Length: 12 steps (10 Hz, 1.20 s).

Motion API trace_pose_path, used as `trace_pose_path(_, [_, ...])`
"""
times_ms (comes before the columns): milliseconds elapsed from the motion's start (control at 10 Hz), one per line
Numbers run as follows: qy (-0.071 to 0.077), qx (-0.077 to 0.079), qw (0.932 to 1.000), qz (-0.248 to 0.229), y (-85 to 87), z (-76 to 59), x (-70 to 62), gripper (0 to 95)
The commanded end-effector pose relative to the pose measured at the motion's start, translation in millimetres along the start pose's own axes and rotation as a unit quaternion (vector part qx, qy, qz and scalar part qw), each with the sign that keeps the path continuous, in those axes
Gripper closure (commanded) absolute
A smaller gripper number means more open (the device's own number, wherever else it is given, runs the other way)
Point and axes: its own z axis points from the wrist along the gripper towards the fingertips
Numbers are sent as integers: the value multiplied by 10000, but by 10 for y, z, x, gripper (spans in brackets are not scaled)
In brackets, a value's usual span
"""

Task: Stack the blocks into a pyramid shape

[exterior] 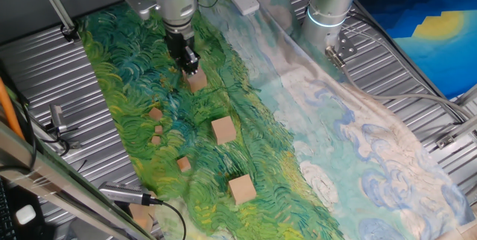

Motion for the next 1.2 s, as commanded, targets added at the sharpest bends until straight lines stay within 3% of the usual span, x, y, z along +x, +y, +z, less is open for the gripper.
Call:
trace_pose_path(100, [-61,-1,9996,-270,0,-1,-4,950])
trace_pose_path(1000, [-69,2,9980,-630,-1,-6,-10,950])
trace_pose_path(1200, [-65,7,9956,-937,-49,-33,-95,950])
